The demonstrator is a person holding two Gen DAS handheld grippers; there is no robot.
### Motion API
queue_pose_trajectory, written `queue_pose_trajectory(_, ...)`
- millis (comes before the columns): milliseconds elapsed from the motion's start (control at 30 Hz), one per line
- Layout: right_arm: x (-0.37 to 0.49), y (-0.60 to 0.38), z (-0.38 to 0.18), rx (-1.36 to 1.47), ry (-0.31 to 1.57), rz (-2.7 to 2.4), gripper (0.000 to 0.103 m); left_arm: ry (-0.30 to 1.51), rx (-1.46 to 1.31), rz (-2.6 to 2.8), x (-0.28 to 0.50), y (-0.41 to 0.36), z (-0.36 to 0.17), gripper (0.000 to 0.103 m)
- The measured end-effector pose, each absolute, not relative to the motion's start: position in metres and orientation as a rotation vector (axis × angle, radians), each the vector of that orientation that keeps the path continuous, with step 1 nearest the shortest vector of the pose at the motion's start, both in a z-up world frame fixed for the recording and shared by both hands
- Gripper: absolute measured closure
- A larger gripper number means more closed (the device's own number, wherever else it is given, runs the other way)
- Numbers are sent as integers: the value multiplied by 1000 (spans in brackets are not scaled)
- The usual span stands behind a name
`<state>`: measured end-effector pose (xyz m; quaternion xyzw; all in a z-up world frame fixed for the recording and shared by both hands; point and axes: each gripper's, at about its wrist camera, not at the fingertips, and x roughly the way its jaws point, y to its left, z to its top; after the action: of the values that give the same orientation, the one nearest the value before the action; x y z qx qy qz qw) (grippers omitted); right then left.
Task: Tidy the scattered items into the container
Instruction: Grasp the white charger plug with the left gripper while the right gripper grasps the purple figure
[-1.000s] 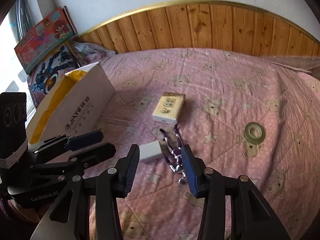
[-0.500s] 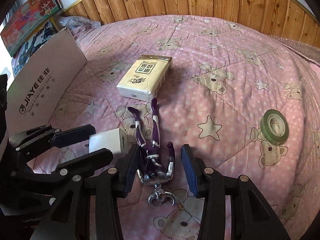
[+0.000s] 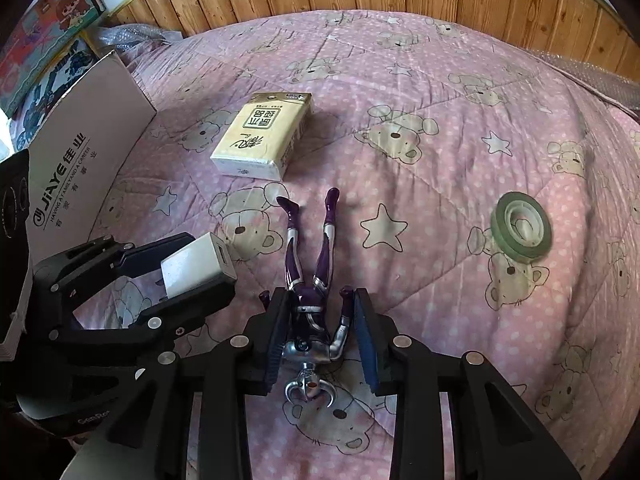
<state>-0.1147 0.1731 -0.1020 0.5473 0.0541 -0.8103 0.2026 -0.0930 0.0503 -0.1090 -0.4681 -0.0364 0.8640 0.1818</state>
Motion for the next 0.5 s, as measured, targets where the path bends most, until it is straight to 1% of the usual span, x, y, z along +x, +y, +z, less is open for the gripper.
queue_pose_trajectory(33,-115,172,-102,1528,153,-2262,69,-109,-1329,2440,-94,49,-109,69)
queue_pose_trajectory(133,-115,170,-102,1521,145,-2258,69,-134,-1347,2430,-93,46,-108,70)
queue_pose_trajectory(333,-107,166,-83,1463,127,-2268,70,-120,-1357,2456,-87,46,-101,70)
queue_pose_trajectory(500,-102,162,-73,1437,111,-2276,69,-170,-1350,2481,-85,37,-88,70)
